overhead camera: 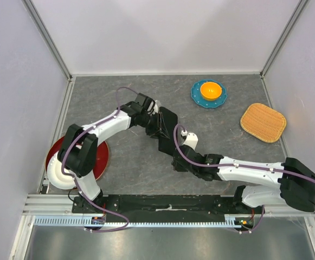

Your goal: Sort the hair-cutting tools

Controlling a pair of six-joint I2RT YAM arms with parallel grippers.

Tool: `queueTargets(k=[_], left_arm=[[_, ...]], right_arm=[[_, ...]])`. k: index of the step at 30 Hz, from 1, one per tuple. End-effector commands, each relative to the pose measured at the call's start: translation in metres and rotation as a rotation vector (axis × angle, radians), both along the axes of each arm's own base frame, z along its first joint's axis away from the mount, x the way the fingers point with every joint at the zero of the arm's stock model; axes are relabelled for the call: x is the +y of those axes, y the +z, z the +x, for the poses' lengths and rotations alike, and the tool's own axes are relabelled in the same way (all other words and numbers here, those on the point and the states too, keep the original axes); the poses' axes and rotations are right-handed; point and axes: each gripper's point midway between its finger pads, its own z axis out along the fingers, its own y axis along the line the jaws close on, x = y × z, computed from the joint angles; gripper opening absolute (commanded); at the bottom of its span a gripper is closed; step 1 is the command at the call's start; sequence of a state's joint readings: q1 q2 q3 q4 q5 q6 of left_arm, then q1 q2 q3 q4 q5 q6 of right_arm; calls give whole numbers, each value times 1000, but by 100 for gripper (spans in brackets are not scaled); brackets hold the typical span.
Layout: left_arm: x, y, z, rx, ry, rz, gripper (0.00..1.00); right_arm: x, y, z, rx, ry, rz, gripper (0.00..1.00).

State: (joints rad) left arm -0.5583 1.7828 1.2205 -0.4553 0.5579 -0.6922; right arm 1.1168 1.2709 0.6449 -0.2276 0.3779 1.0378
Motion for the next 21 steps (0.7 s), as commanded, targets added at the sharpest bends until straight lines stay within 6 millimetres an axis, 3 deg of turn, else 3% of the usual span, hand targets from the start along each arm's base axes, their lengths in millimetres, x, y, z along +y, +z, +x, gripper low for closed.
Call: queueTargets(k=[1,7,9,12,21], left_arm=[[0,85,18,-207,-42,-125,2],[13,133,26,-320,8,-138,2],[18,154,27,-364,23,-153,2],[25,178,25,-407,32,-162,2],[48,197,10,-449,48,-124,2]], right_arm=[[-8,43,20,-149,64,-108,0],[11,97,34,-259,144,-113,0],[15,104,38,-270,147,-110,0],[10,98,45,-262,115,-125,0],[-7,127,64,-333,50,-106,0]])
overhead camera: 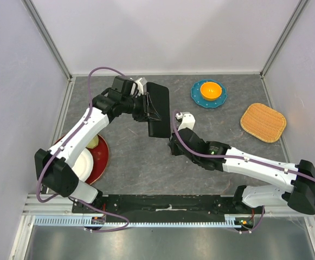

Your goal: Sort the hair-cutting tools

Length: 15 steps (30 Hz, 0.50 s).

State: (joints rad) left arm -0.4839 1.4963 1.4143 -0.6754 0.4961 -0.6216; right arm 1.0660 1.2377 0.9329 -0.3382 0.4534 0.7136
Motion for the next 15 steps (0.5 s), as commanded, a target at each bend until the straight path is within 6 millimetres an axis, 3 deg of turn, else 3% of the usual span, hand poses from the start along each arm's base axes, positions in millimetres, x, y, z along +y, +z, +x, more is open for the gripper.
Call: queueTargets(k=[1,9,15], left_arm=[[13,53,-7,-157,-16,-45,2],[14,63,-24,-147,-59,-81,2],[15,65,-30,-143,-78,-86,2]], right_arm=[[-22,22,15,-69,-50,-40,0],[-23,53,18,-170,20,-57,0],[-26,60,19,-212,43,-80,0]])
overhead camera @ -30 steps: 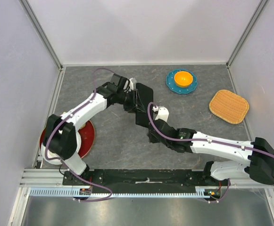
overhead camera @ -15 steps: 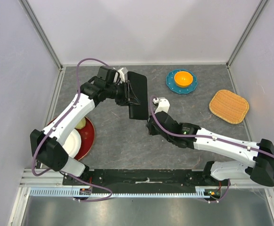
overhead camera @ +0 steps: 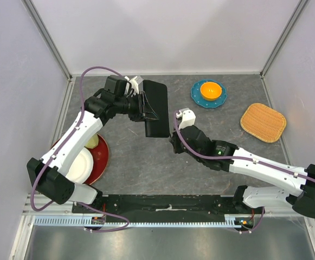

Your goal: Sort the hair-cutting tools

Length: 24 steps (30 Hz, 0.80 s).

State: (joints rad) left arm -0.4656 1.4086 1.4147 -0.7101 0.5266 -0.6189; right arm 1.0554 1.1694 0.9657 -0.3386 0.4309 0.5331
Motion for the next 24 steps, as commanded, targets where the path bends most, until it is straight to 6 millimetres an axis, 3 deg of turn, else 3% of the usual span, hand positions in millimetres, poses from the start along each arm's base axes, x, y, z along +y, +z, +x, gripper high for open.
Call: queueTargets(k=[1,6,13,24], left_arm=[[3,38,-15,-105,-78,-47,2],[-5,47,-33,-115,-199,-117,2],[-11,50,-56,-134,-326,-209,2],[-7,40,-79,-153,-382,-253,2]], right_arm=[[-22,26,17,-105,-65,-37,0],[-23,37,21,-151,-61,-45,0],[-21,79,28,-254,-47,-19,0],[-43,109,43,-338,-131,-41,0]])
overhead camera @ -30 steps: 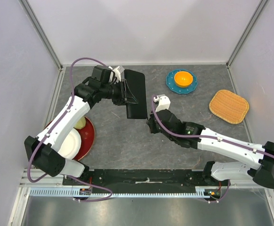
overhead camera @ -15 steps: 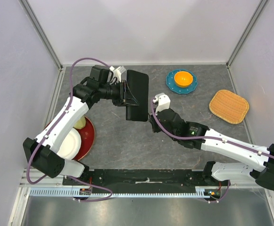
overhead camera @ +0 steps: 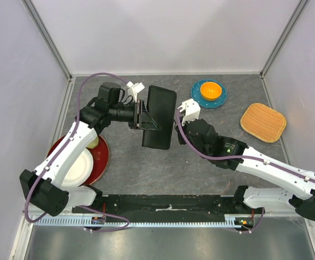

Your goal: Sort the hair-cutting tools

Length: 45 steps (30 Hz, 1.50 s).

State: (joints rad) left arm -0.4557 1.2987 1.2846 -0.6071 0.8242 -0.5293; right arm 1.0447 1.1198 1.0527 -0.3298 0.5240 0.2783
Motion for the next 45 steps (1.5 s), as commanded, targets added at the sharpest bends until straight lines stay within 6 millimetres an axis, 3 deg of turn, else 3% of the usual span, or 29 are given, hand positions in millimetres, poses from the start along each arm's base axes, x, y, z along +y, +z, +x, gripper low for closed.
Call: queueTargets(k=[1,8,19,28,36,38,40,41,43,45], left_arm=[[2,21,-29,-93,-114,-93,2],[8,21,-45,-124,-140,-114,2],[13,35,-72,-184,-239,-176,2],[15,28,-80,-178,-281,-187,2],[15,10,-79,-120,-280,-151,2],[16,5,-81,-107,-280,-147,2],[16,4,-84,-106,-285,-148,2],[17,1,-85,-98,-286,-145,2],[16,-1,-87,-92,-290,-144,2],[15,-2,-88,-84,-298,-144,2]], right_arm=[[-23,53,25,-122,-131,81,0],[-41,70,41,-158,-161,99,0],[-51,127,48,-305,-118,49,0],[-58,161,45,-466,-13,-161,0],[-73,189,52,-573,5,-333,0],[-71,200,54,-592,42,-352,0],[-65,191,58,-558,92,-407,0],[-63,200,58,-576,115,-416,0],[-58,192,60,-556,156,-457,0],[-54,198,59,-575,184,-466,0]])
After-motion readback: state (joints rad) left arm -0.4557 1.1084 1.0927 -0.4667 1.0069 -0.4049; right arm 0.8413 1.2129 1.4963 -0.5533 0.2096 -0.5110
